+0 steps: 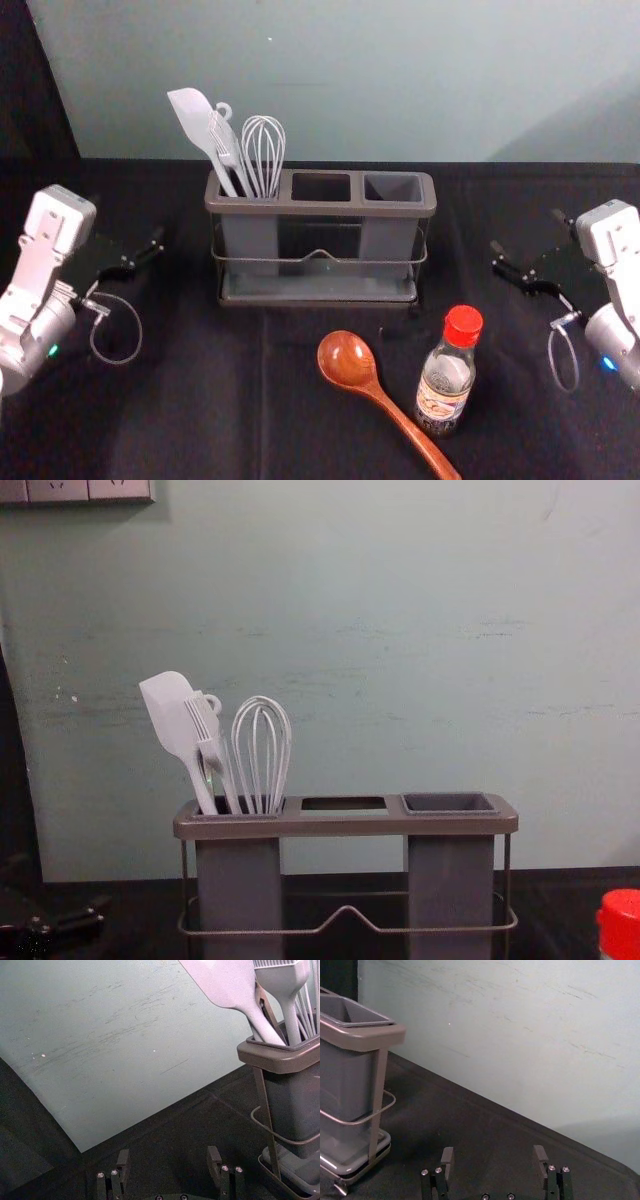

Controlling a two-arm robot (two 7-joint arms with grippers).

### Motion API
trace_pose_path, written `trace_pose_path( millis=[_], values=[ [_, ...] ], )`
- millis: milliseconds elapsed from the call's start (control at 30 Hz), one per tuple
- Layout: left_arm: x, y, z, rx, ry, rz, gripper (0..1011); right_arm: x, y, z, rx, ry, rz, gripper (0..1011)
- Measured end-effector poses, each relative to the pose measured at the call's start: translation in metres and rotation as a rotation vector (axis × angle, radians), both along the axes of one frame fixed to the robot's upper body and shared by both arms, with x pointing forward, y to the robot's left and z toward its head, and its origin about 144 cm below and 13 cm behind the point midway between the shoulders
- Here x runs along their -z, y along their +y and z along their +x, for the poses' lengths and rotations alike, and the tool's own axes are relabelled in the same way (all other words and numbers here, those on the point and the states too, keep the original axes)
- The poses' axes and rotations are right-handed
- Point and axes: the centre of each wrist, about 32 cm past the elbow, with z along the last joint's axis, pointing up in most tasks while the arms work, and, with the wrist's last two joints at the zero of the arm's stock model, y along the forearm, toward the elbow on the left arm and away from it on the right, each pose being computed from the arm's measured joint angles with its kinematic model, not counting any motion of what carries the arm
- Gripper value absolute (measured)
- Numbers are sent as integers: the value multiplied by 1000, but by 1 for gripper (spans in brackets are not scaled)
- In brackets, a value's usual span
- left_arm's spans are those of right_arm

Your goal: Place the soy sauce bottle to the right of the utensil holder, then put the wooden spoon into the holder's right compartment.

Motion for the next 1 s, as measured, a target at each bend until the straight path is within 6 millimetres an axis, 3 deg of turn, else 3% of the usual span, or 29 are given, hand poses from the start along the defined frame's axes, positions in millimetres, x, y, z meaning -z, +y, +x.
trace_pose_path(
  millis=[600, 1000],
  values=[
    [0, 0, 0, 0, 0, 0, 1000, -9, 3, -64, -60, -31, -57, 1003],
    [0, 0, 0, 0, 0, 0, 1000, -21, -13, -104, -125, -22, 18, 1003]
  ],
)
